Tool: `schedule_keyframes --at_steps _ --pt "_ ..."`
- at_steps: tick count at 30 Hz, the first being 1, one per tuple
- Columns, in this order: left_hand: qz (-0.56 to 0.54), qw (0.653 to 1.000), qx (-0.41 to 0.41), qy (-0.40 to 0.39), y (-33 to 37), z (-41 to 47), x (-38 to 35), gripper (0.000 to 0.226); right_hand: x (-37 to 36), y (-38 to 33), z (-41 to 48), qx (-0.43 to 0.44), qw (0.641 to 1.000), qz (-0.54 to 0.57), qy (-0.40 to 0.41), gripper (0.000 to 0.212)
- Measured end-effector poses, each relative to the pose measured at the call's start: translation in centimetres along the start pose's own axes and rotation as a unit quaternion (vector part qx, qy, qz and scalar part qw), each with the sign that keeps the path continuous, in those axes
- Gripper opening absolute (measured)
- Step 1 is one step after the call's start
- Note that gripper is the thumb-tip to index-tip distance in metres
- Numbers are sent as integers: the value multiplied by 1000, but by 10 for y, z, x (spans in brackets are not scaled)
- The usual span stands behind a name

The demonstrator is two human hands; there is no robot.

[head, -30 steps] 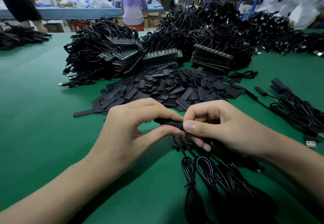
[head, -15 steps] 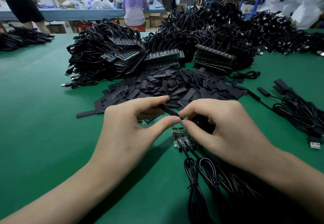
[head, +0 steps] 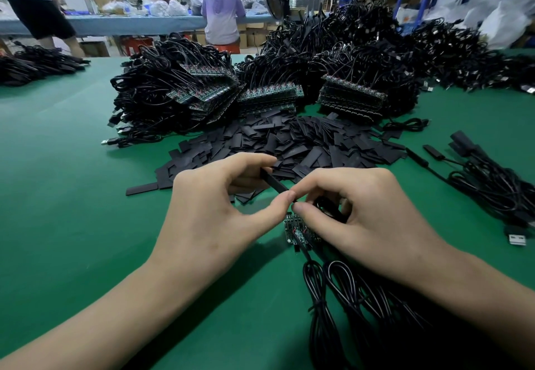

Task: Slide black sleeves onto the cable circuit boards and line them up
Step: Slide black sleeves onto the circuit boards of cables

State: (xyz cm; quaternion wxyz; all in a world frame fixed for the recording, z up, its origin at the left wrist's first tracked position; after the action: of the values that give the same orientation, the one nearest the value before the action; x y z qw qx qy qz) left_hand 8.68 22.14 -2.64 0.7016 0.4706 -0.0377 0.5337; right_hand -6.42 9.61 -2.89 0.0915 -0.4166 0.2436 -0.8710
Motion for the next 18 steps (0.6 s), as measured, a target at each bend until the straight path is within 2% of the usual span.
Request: schedule_keyframes --at_steps 4,7,9,13,16,18 --pt "31 999 -26 -7 -1 0 -1 52 4 2 3 -10 1000 -7 9 8" --pt "78 994 -41 -68 -5 -2 -2 70 21 18 8 -40 997 -32 65 8" --pt "138 981 -51 -127 -7 -3 -3 67 38 36 12 -92 986 -105 89 9" --pt "207 954 -62 -207 -11 -5 -5 69 71 85 12 -243 922 -287 87 9" --pt "213 949 -70 -220 -13 -6 -6 70 87 111 7 -326 878 -343 76 11" --pt "193 955 -66 -213 -12 -5 -6 64 90 119 5 -336 869 -357 67 16"
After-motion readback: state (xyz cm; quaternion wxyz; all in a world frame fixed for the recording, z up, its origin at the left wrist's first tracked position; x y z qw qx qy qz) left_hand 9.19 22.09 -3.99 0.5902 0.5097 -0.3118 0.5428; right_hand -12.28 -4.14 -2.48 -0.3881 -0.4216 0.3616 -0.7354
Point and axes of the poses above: each hand's wrist, its own z-axis towards the middle knuckle, its own x-axis out of the back of the hand, y = z × x, the point moved 1 cm from there along z, towards the middle knuckle, and after that the axes turned 6 degrees about z, right-handed, at the moved point
